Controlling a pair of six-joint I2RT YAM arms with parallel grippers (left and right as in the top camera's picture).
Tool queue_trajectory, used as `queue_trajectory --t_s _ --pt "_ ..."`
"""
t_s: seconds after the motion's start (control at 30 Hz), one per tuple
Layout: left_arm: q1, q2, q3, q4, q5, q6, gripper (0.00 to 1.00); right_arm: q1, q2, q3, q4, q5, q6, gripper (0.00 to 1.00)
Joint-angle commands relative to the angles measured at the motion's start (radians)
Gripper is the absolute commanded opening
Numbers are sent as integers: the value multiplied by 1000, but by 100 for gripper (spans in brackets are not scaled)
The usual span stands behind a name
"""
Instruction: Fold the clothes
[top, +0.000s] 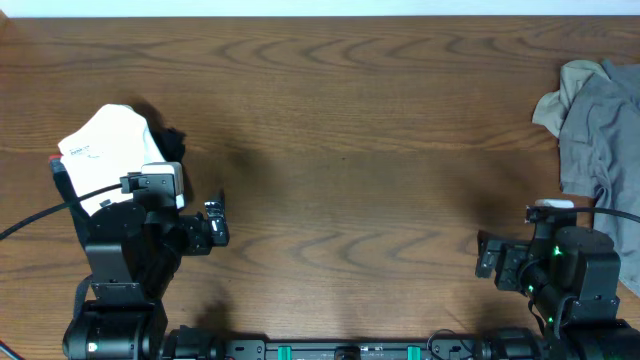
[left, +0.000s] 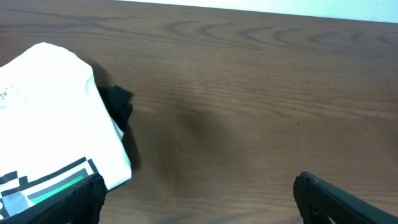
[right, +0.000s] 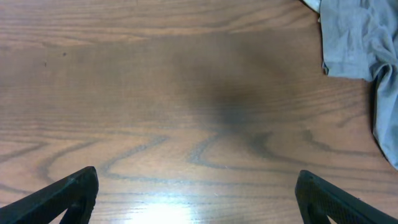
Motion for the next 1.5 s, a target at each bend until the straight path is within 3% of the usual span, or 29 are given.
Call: queue_trajectory --t_s 0.0,0.97,1.17,1.47 --pt "5 -1 0 -4 -12 10 98 -3 -3 -6 -5 10 15 99" --pt "5 -1 0 -4 -12 10 98 -3 -19 -6 -5 21 10 99" --pt "5 -1 0 -4 -12 10 98 -3 -183 -70 89 21 -82 99" --pt "5 -1 0 -4 -12 10 98 -3 -483 -387 353 -16 -95 99"
